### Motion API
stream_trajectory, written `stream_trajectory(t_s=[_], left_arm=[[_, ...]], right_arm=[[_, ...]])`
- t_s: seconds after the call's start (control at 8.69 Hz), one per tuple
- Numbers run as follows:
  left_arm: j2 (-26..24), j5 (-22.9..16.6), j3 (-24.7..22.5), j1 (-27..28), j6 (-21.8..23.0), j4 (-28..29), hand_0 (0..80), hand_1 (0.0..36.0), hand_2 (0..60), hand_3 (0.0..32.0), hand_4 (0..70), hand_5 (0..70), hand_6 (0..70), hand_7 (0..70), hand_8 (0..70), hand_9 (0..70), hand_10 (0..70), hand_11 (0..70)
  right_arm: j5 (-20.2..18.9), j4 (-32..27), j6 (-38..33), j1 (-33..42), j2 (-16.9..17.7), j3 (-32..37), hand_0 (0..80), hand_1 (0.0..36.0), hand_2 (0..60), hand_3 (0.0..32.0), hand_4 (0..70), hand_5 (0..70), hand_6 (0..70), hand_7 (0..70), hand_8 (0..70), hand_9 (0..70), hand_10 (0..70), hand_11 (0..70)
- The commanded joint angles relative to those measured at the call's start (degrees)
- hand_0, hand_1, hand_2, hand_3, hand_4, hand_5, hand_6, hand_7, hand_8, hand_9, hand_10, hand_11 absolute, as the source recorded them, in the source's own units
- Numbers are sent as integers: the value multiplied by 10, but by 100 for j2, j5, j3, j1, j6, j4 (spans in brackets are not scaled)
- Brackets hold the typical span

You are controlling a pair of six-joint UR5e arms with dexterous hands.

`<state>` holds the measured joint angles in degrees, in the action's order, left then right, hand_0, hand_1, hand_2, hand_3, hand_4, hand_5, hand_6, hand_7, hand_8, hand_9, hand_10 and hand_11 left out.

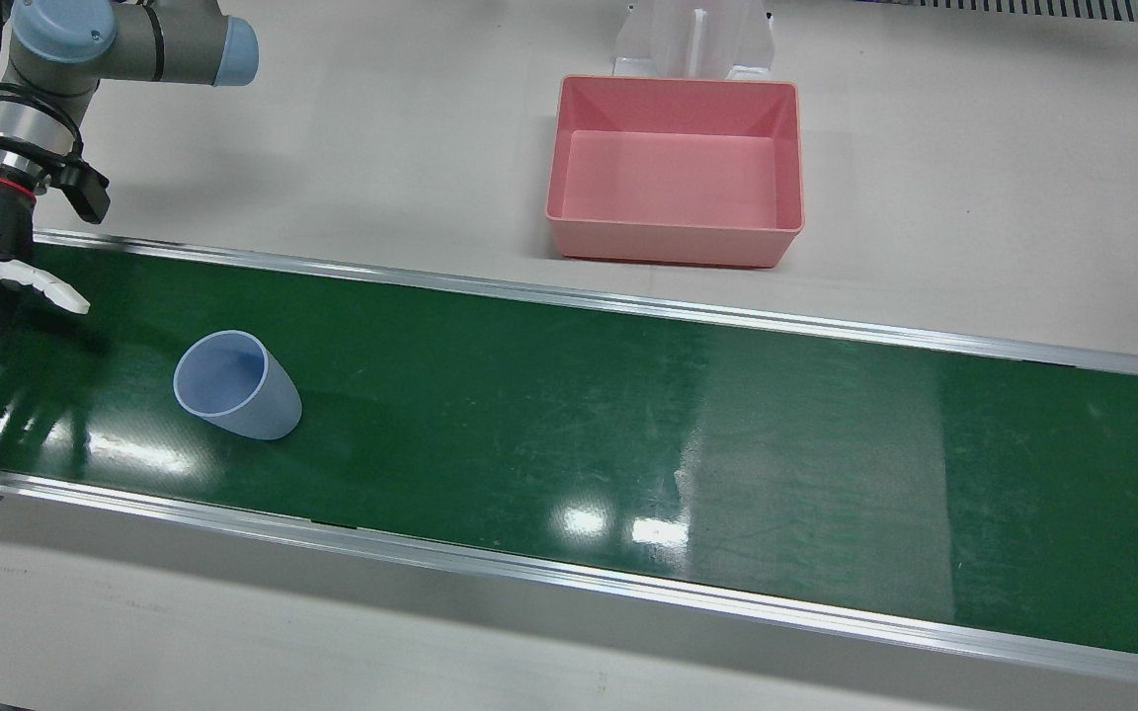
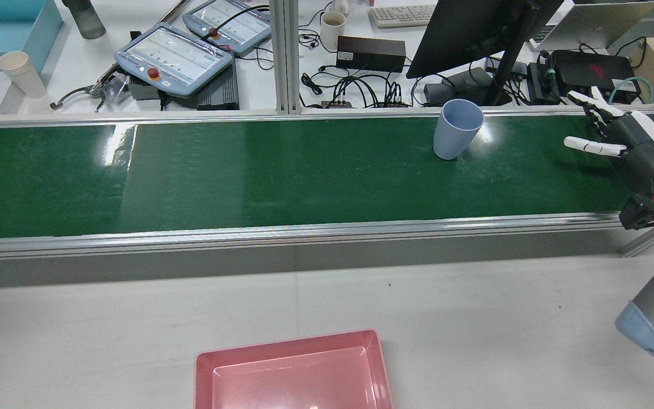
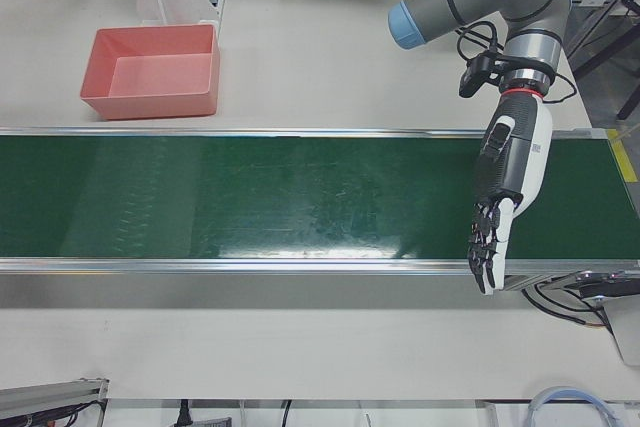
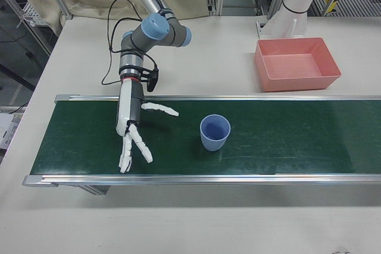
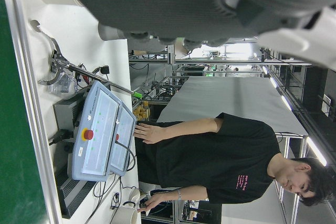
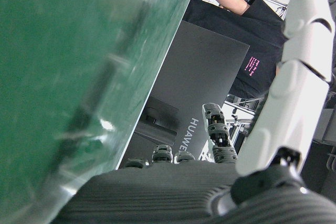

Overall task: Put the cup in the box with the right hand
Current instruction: 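Close the right hand around the blue cup on the belt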

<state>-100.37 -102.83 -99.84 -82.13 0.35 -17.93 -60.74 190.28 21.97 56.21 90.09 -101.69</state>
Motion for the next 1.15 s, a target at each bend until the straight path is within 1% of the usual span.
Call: stream_trajectory(t_s=[0.0,0.23,0.69,0.81,0.92,1.04], left_arm=[[0,0,0,-5,0,0,0,0,0,0,0,0,0,0,0,0,0,0],[0,0,0,4,0,0,0,0,0,0,0,0,0,0,0,0,0,0],[0,0,0,-5,0,0,0,0,0,0,0,0,0,0,0,0,0,0],[0,0,0,4,0,0,0,0,0,0,0,0,0,0,0,0,0,0],[0,0,0,-5,0,0,0,0,0,0,0,0,0,0,0,0,0,0],[0,0,0,4,0,0,0,0,0,0,0,0,0,0,0,0,0,0]], right_arm=[[1,9,18,-110,0,-9,466,167,133,0,0,54,10,0,41,41,0,0],[1,9,18,-154,-18,0,469,172,132,0,0,55,10,0,41,42,0,0],[1,9,9,-163,-44,-17,467,171,134,0,0,55,12,0,41,44,0,0],[35,9,18,-163,-53,-18,467,186,197,0,0,58,18,1,47,51,0,0],[218,27,9,-172,-53,-18,449,357,600,0,0,120,159,524,292,471,172,276],[220,79,18,-181,-53,-18,417,360,600,0,256,166,327,700,625,700,459,660]])
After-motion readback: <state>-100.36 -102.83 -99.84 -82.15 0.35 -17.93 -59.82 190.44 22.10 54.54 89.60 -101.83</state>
